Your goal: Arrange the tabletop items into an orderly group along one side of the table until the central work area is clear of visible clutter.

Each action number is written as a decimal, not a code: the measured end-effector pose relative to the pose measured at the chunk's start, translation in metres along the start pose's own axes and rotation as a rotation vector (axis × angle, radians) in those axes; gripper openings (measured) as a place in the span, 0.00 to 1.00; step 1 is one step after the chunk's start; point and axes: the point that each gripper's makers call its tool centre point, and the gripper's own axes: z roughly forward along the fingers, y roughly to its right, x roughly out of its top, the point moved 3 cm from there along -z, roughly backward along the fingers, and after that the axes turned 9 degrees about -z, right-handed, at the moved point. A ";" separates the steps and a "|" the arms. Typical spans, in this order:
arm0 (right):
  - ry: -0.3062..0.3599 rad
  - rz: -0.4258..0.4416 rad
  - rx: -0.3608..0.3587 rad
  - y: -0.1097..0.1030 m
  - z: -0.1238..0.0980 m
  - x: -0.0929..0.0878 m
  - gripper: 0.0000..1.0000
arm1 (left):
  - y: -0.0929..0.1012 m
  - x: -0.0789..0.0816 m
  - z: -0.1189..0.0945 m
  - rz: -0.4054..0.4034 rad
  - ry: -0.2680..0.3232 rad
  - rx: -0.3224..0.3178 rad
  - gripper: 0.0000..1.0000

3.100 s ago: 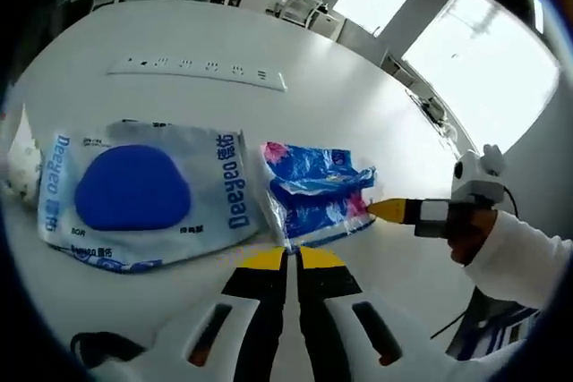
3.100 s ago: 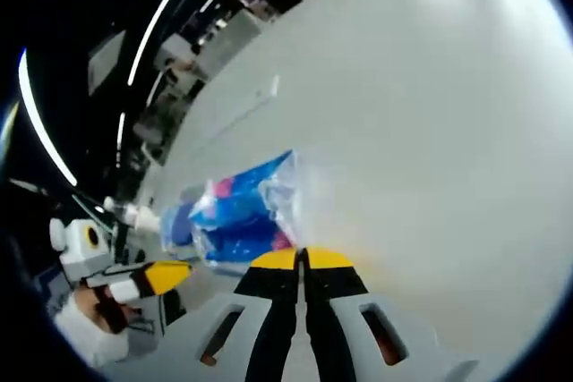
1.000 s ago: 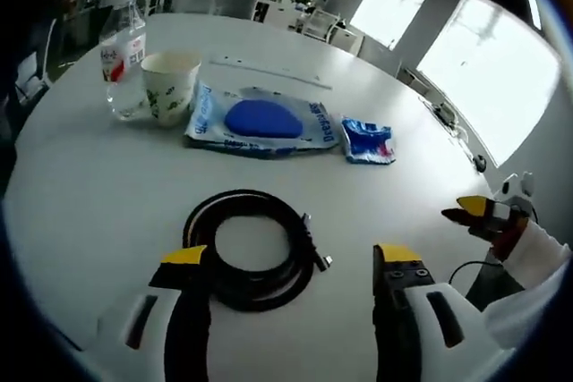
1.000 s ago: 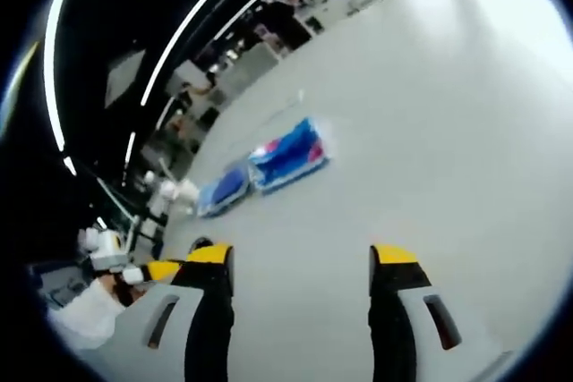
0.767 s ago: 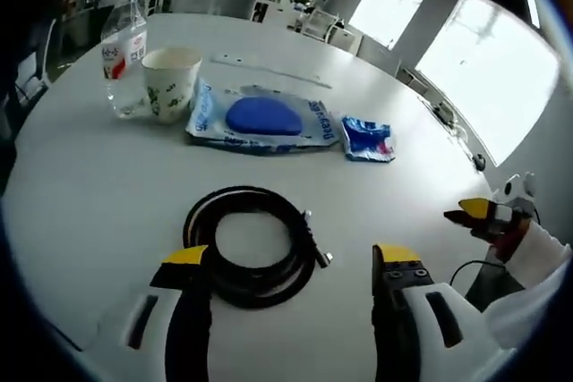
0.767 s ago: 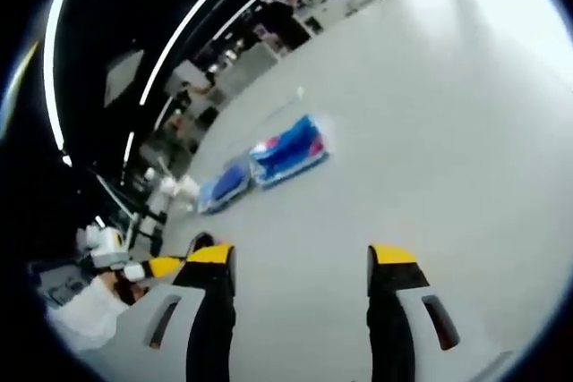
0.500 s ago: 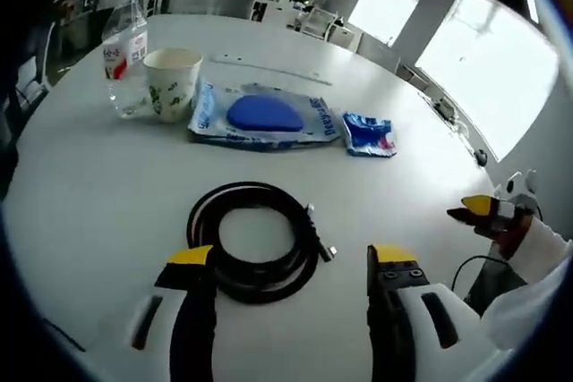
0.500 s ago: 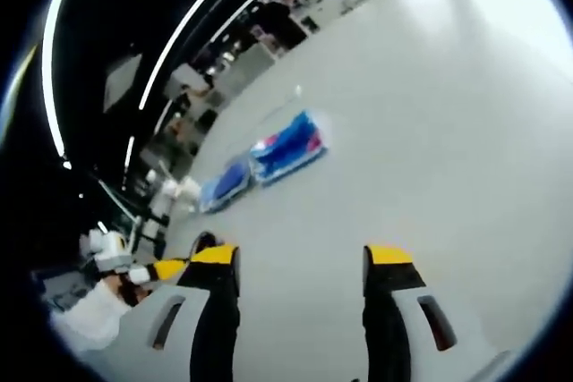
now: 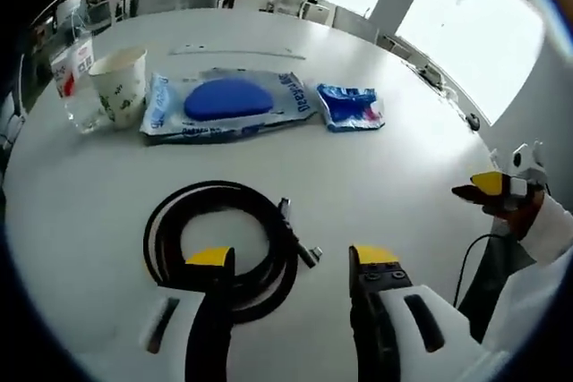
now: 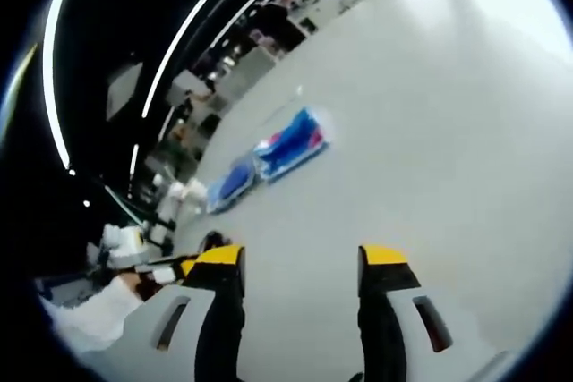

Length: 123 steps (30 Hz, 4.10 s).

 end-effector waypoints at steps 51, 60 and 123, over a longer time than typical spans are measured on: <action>0.065 0.343 0.536 -0.097 0.026 0.018 0.81 | 0.191 0.070 -0.106 -0.282 0.184 -1.080 0.03; 0.054 0.437 0.687 -0.111 0.021 0.028 0.14 | 0.178 0.072 -0.096 -0.341 0.210 -1.068 0.03; -0.285 -0.279 0.062 -0.025 0.128 0.014 0.09 | 0.047 0.026 0.061 -0.255 -0.089 -0.268 0.10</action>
